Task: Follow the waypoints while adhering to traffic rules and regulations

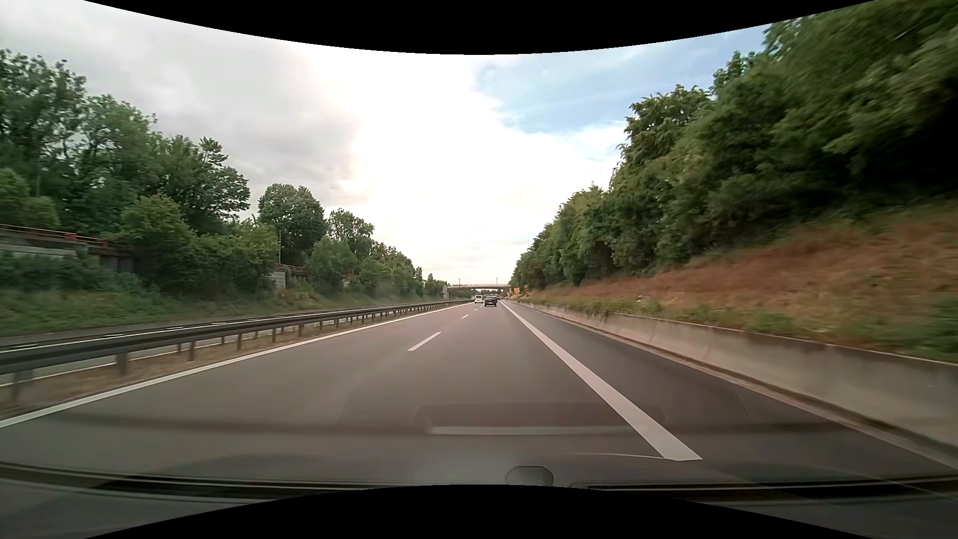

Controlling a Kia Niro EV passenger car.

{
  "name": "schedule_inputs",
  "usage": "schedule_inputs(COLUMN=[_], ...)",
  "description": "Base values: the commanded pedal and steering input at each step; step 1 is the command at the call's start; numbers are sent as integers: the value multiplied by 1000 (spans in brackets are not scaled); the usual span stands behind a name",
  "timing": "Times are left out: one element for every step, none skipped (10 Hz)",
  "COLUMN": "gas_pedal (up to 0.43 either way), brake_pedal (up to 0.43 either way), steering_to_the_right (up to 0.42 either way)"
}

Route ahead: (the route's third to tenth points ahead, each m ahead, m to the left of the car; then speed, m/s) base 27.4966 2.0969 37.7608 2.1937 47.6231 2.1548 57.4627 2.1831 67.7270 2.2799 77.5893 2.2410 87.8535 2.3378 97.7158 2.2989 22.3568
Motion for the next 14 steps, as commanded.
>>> schedule_inputs(gas_pedal=[228,228,228,228,228,228,228,228,228,228,228,228,228,228], brake_pedal=[0,0,0,0,0,0,0,0,0,0,0,0,0,0], steering_to_the_right=[-4,-3,-2,0,1,1,1,1,-3,-4,-4,-4,-4,-4])
